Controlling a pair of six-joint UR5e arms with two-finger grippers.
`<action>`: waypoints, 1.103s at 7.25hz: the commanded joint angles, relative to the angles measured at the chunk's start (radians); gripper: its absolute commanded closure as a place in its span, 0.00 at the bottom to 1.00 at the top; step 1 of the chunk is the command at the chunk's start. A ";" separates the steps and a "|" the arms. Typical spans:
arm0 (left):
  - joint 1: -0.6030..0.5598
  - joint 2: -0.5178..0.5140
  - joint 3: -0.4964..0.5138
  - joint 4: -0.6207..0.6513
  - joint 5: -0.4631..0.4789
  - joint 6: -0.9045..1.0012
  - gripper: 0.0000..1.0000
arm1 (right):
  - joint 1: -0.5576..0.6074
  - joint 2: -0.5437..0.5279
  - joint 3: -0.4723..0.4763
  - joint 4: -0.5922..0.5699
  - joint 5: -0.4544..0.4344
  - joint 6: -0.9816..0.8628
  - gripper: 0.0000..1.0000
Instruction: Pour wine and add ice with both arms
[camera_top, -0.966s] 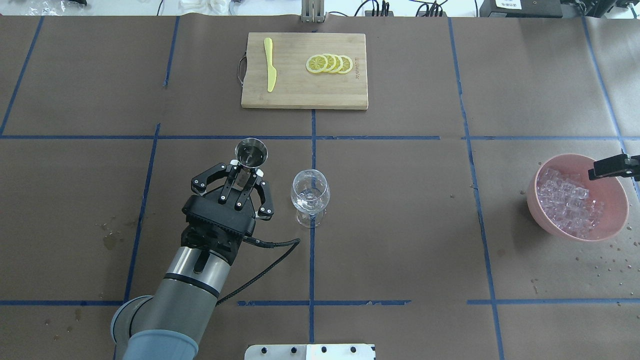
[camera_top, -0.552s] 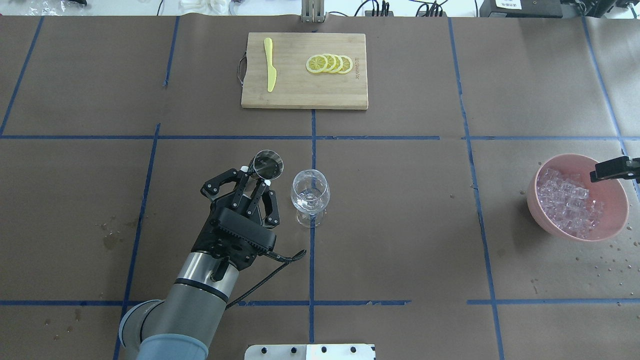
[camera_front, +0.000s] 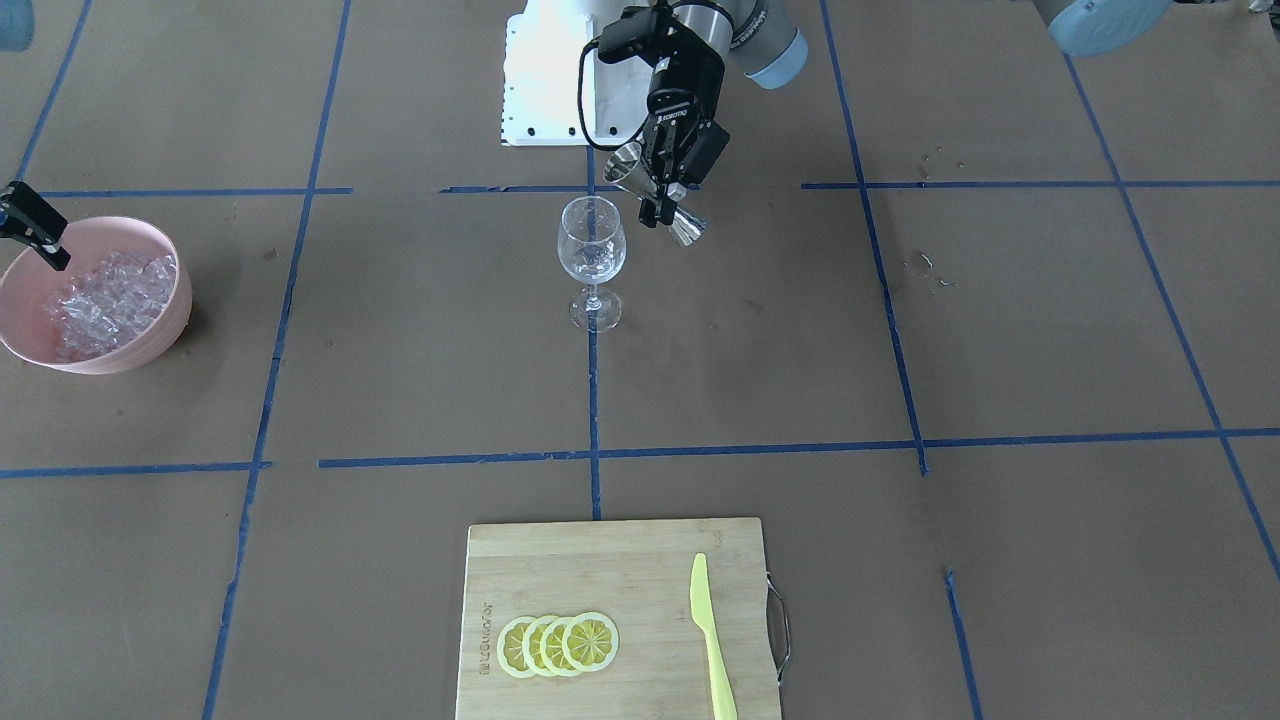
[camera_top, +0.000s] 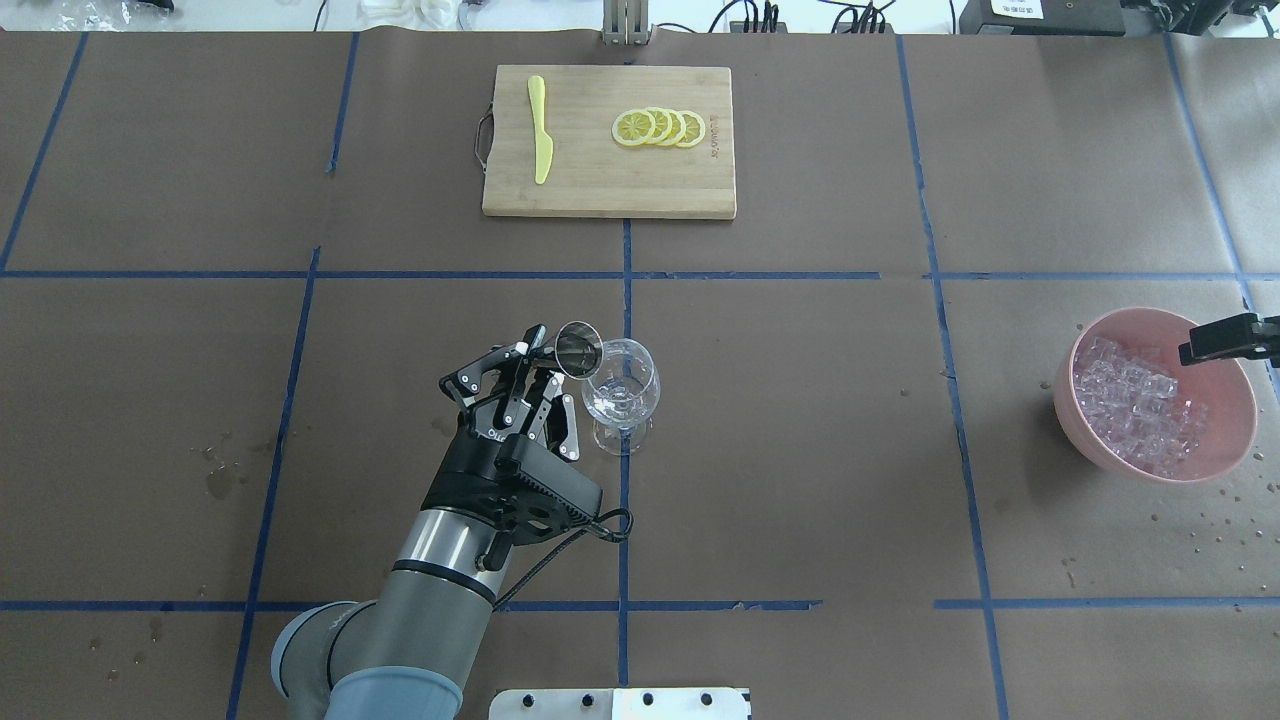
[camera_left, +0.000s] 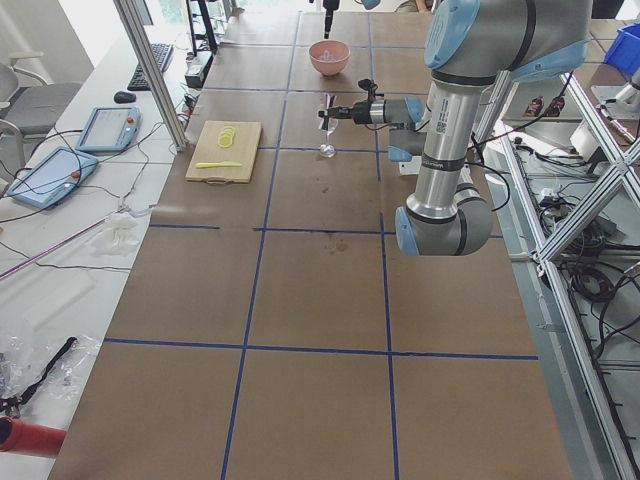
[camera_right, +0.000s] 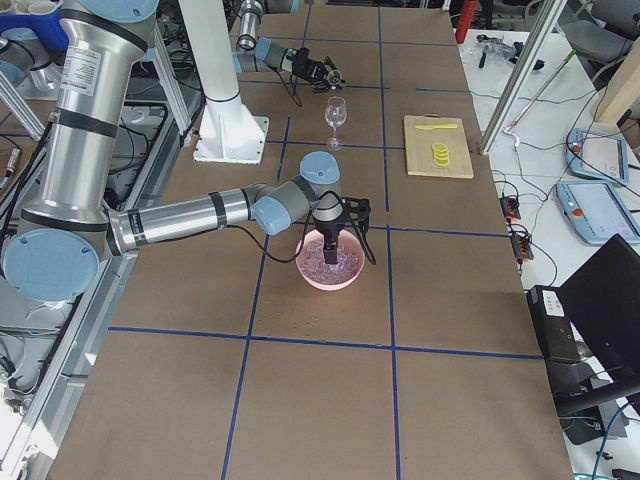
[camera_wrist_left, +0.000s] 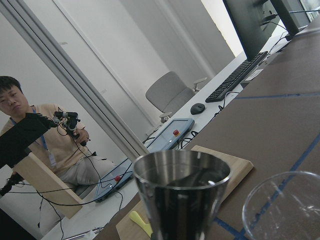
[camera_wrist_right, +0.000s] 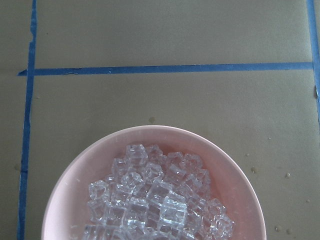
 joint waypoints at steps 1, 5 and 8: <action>-0.003 -0.020 -0.007 0.095 0.001 0.096 1.00 | 0.000 0.001 -0.002 0.000 0.001 0.000 0.00; -0.023 -0.025 -0.041 0.097 0.016 0.349 1.00 | -0.002 0.004 -0.003 0.000 0.001 0.005 0.00; -0.029 -0.026 -0.055 0.097 0.085 0.547 1.00 | -0.003 0.007 -0.002 0.000 0.001 0.009 0.00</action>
